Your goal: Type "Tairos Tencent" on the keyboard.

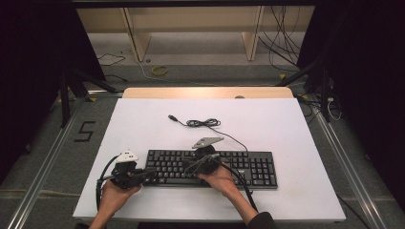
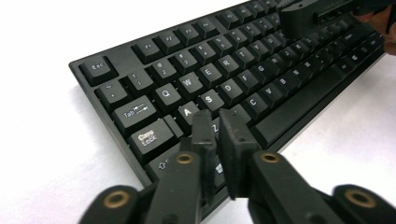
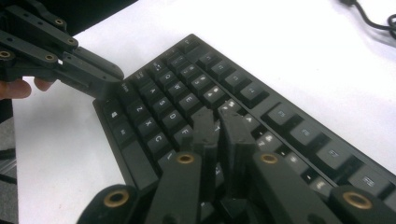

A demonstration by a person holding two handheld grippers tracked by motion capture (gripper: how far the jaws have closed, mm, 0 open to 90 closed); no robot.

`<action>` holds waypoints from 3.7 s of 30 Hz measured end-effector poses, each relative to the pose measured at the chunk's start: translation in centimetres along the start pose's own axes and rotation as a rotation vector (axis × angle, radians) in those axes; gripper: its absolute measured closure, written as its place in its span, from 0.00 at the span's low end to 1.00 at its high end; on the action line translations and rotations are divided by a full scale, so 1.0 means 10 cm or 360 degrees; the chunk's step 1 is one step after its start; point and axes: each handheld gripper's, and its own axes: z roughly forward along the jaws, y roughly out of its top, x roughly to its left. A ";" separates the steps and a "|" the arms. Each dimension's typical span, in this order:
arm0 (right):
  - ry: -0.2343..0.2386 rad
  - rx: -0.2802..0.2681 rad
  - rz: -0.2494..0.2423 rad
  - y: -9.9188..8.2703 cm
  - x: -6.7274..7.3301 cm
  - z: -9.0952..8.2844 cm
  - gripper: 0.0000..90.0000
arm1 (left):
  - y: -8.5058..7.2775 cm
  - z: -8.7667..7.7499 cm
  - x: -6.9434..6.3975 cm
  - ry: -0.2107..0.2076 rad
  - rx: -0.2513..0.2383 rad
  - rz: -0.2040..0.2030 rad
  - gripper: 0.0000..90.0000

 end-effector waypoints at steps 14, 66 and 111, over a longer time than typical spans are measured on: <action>-0.0041 0.0075 -0.0006 0.06 0.04 0.22 1.00 | -0.02 0.04 0.05 0.0027 0.0054 -0.0019 0.99; -0.0013 -0.0041 0.0072 0.02 -0.01 0.04 0.79 | 0.06 0.03 0.03 -0.0043 -0.0076 -0.0054 0.79; 0.0050 -0.0099 0.0087 -0.23 -0.01 -0.44 0.39 | 0.33 0.22 0.01 -0.0091 -0.0140 -0.0065 0.51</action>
